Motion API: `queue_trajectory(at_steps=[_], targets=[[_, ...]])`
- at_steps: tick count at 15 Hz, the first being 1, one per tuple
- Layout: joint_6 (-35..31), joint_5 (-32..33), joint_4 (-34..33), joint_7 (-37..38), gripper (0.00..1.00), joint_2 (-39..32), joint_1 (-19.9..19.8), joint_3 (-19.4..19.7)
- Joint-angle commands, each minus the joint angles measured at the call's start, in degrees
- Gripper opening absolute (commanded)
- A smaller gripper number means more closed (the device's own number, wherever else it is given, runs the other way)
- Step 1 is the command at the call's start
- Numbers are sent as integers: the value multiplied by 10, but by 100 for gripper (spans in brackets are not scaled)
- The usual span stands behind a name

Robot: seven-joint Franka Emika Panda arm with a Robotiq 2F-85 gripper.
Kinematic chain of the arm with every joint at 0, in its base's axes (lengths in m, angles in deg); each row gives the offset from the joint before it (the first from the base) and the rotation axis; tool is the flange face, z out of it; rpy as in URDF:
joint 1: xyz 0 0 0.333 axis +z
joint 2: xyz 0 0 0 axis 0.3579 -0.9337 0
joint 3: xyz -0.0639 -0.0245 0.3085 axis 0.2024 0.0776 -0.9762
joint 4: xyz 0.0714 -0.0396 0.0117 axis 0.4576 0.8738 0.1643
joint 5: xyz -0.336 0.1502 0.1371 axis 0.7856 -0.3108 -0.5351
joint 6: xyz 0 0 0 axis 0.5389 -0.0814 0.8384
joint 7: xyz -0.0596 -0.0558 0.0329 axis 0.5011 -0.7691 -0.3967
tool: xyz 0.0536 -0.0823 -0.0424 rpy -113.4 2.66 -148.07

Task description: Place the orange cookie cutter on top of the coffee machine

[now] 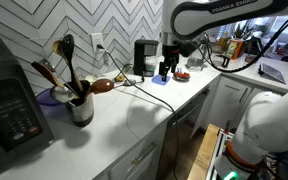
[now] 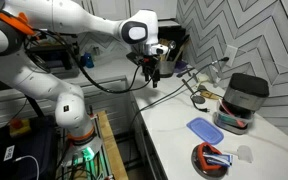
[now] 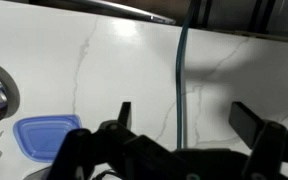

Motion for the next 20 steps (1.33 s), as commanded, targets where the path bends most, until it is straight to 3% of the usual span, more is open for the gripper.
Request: queue_trajectory(at_steps=[1,14,20], targets=[[2,2,-1,2,100,0,4,4],[2,2,-1,2,100,0,4,3],[-8,2,-8,56,100,20,-49,45]])
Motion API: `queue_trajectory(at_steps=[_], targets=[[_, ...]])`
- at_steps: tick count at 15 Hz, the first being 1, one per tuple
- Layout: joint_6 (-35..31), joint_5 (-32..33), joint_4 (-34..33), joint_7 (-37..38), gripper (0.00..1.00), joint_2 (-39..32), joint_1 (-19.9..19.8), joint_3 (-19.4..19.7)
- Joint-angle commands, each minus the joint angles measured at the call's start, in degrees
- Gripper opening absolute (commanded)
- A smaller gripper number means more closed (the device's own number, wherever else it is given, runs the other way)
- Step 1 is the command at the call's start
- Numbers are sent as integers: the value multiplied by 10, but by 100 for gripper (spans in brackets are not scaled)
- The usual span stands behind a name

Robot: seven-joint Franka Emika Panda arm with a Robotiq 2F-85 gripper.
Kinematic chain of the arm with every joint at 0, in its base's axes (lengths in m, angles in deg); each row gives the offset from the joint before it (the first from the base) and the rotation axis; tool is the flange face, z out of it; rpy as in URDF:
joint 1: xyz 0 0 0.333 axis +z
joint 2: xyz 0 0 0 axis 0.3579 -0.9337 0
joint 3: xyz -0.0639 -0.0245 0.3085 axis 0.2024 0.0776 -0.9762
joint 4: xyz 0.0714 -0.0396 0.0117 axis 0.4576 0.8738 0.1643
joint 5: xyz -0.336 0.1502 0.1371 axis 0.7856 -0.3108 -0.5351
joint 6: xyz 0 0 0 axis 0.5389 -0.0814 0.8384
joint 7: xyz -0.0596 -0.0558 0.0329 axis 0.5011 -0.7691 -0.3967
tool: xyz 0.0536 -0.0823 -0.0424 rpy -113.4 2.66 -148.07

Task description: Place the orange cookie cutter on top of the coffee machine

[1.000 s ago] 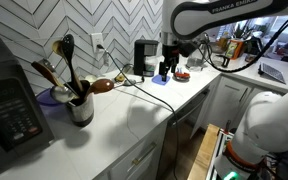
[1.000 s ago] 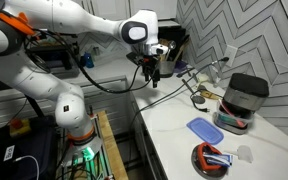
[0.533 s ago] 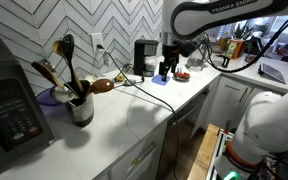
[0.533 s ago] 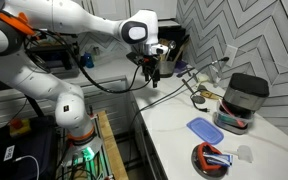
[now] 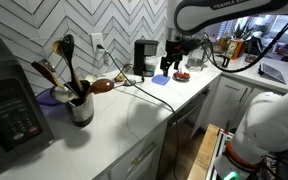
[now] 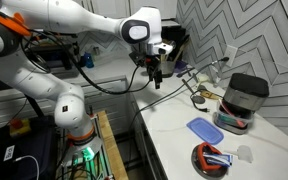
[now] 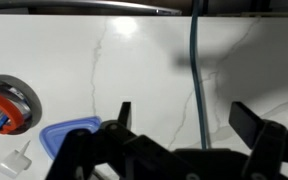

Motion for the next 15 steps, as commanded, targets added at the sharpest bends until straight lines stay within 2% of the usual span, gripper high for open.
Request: queue_trajectory(at_steps=[1,4,5,9,11,15], targets=[[-2,2,2,30,100,15,-37,31],[10,-10,-1,60,100,19,-75,61],[2,-1,-6,39,100,6,-60,47],[2,-1,-6,36,100,6,-63,47],[-4,-3,-15,93,100,-10,-78,38],[-27,13,-32,153,100,-45,-131,71]])
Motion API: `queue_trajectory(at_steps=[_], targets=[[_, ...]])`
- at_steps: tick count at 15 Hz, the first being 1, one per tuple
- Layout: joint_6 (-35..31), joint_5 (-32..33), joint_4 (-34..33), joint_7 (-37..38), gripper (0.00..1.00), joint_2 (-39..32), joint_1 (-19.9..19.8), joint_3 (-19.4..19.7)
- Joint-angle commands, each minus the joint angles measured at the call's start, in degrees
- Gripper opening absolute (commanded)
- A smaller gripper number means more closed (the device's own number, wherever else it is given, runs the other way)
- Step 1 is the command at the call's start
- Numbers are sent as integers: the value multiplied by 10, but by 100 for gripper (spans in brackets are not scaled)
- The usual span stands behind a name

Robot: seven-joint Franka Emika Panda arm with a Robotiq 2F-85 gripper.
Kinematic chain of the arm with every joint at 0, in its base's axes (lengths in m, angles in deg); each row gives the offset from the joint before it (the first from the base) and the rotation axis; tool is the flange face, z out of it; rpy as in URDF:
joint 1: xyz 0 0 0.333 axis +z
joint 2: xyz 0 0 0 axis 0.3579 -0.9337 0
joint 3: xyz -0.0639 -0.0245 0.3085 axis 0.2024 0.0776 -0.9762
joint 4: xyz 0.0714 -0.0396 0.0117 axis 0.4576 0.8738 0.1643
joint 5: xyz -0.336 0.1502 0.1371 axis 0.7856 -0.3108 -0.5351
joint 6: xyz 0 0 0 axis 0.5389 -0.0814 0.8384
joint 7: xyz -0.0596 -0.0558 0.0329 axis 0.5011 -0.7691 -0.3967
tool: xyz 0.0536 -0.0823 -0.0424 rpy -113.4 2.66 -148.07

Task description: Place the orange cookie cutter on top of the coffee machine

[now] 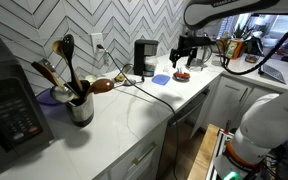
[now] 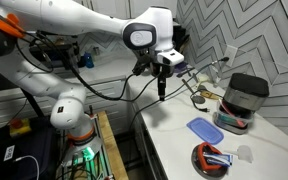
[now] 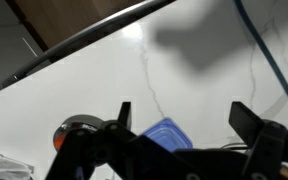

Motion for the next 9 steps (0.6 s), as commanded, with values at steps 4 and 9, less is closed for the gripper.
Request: queue_trajectory(at_steps=[4,9], targets=[[-18,18,-30,70,100,-67,-88,65],[-10,8,-36,88,100,-73,-97,77]])
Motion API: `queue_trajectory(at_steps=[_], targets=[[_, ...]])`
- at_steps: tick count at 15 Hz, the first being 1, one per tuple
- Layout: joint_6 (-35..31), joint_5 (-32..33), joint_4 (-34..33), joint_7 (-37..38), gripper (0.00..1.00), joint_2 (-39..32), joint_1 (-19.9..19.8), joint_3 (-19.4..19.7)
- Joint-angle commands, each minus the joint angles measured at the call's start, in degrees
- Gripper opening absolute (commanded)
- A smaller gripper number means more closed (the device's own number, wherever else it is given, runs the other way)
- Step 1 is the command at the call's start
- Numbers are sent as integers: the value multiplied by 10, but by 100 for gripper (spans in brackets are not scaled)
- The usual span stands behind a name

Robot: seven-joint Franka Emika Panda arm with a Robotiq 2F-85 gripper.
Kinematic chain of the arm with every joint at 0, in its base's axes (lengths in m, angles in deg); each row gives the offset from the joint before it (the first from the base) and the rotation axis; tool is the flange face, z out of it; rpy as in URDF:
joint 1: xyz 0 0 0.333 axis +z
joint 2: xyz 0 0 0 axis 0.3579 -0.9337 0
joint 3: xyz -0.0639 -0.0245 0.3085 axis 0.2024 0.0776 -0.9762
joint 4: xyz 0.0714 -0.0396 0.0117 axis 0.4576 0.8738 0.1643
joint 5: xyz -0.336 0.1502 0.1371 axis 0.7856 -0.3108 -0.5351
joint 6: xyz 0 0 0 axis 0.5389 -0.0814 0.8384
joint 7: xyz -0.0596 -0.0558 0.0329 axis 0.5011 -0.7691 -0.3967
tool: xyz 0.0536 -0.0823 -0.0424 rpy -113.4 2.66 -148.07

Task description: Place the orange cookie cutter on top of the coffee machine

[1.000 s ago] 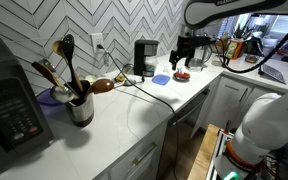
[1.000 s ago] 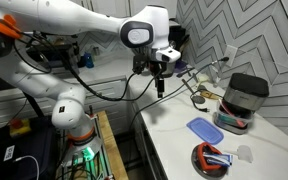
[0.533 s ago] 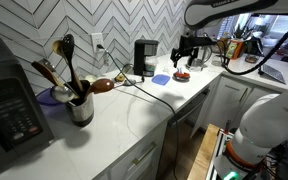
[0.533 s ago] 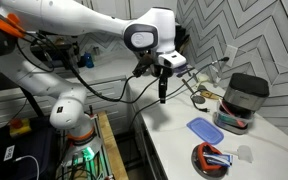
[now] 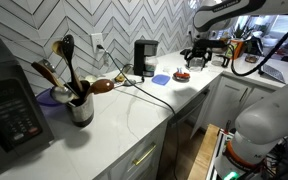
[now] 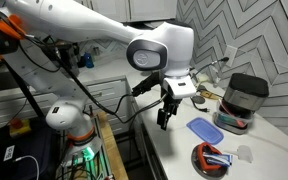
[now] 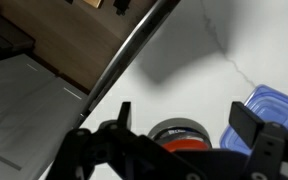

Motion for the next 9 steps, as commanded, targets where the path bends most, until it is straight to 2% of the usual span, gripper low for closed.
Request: queue_trajectory(at_steps=[1,3,9], targets=[[1,1,-2,6,100,-2,4,2],[10,-23,-31,65,100,-46,-6,8],[6,-94,-119,102,100,-167,-27,83]])
